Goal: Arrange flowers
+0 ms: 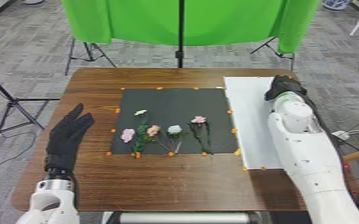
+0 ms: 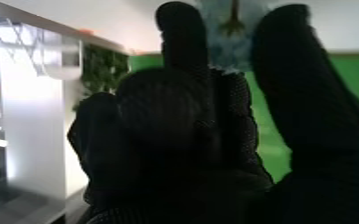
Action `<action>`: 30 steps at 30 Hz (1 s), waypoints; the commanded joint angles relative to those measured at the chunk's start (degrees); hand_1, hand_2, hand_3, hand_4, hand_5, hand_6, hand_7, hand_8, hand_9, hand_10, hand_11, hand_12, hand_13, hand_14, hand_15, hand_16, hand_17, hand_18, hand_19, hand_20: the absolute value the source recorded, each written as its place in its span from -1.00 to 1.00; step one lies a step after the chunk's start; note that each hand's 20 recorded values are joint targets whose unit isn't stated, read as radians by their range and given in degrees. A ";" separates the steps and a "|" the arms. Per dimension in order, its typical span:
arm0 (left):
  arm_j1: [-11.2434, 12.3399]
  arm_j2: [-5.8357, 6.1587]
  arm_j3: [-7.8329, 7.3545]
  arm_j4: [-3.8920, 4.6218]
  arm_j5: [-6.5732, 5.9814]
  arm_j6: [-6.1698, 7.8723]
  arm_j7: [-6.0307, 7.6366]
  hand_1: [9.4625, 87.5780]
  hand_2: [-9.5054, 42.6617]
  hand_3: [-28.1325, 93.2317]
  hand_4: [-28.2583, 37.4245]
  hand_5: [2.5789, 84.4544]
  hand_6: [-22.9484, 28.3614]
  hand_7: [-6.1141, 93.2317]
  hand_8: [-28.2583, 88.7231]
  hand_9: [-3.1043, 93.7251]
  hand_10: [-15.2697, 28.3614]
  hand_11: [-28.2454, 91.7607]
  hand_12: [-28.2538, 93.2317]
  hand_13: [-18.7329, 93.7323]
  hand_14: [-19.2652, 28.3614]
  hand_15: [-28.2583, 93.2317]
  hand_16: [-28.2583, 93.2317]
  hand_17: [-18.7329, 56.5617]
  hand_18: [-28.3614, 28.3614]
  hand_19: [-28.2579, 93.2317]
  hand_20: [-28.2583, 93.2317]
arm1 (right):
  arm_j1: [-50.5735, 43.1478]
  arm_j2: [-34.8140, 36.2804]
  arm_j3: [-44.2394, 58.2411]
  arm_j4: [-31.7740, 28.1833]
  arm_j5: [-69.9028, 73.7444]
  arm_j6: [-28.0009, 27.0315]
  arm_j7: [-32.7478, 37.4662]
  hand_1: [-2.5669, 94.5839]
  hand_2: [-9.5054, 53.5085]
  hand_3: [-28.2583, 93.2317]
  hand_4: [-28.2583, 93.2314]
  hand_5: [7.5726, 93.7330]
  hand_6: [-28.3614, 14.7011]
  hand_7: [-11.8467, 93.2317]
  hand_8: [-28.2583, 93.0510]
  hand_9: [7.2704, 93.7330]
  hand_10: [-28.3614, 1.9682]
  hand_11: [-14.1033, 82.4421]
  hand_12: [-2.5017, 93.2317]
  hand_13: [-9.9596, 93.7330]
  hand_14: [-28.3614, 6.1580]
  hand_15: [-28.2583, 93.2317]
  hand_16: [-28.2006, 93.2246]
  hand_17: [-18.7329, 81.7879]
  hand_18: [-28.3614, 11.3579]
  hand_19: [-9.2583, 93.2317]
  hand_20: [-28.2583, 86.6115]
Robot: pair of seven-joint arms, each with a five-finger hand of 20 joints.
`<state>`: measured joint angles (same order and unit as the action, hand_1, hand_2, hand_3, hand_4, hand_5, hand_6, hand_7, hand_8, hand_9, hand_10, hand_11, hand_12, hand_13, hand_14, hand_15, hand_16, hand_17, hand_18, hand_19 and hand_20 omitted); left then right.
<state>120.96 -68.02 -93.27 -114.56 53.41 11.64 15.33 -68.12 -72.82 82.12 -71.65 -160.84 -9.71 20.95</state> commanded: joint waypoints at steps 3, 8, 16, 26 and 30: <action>0.50 -0.08 -0.05 0.22 0.12 -0.50 -0.56 -0.67 -0.55 0.52 -0.90 -0.07 0.05 -0.76 -0.61 -0.07 0.31 -0.31 -0.38 -0.05 0.47 -0.38 -0.51 -0.34 0.42 -0.50 -0.23 | -7.24 7.72 -4.70 -10.28 12.87 5.31 1.88 0.43 -1.00 0.26 -0.77 0.64 0.29 -0.43 -0.40 0.96 0.30 -0.42 -0.23 0.98 0.58 0.43 0.01 0.70 -0.05 1.00 0.41; 0.38 0.21 -0.13 0.29 0.20 -0.69 -0.79 -0.67 -0.55 0.52 -0.90 -0.07 0.06 -0.77 -0.61 -0.07 0.31 -0.31 -0.38 -0.05 0.47 -0.38 -0.51 -0.34 0.42 -0.50 -0.23 | -12.28 13.93 -8.03 -24.00 23.30 6.59 3.03 0.42 -1.00 0.28 -0.76 0.66 0.28 -0.43 -0.40 0.97 0.30 -0.39 -0.22 0.99 0.60 0.43 0.01 0.71 -0.04 1.00 0.41; 0.14 -0.06 0.21 0.37 0.47 -1.06 -0.57 -0.67 -0.55 0.52 -0.89 -0.07 0.06 -0.77 -0.61 -0.07 0.31 -0.31 -0.38 -0.05 0.47 -0.38 -0.51 -0.34 0.42 -0.50 -0.23 | -16.89 14.87 -12.71 -33.78 30.15 3.83 1.56 0.41 -1.00 0.29 -0.76 0.66 0.29 -0.42 -0.40 0.97 0.30 -0.38 -0.22 0.99 0.61 0.42 0.02 0.72 -0.02 1.00 0.41; -0.13 -0.29 0.34 0.52 0.41 -1.32 -1.01 -0.67 -0.55 0.52 -0.89 -0.07 0.05 -0.76 -0.61 -0.07 0.31 -0.31 -0.38 -0.06 0.49 -0.38 -0.50 -0.36 0.43 -0.49 -0.23 | -19.78 11.90 -14.94 -33.59 31.43 0.89 0.95 0.38 -1.00 0.29 -0.75 0.65 0.29 -0.42 -0.40 0.95 0.29 -0.38 -0.22 0.98 0.62 0.42 0.04 0.71 -0.01 1.00 0.41; -0.04 -0.25 0.23 0.47 0.31 -1.13 -0.94 -0.67 -0.55 0.52 -0.89 -0.07 0.05 -0.76 -0.61 -0.07 0.31 -0.31 -0.37 -0.06 0.49 -0.38 -0.50 -0.36 0.43 -0.49 -0.23 | -20.28 11.40 -14.81 -33.83 31.88 0.76 0.49 0.38 -1.00 0.28 -0.76 0.63 0.30 -0.42 -0.39 0.94 0.30 -0.39 -0.21 0.98 0.61 0.42 0.04 0.71 -0.02 1.00 0.41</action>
<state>120.53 -67.90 -93.16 -114.49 53.55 11.09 14.97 -86.49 -60.47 67.91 -105.60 -129.52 -8.19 22.17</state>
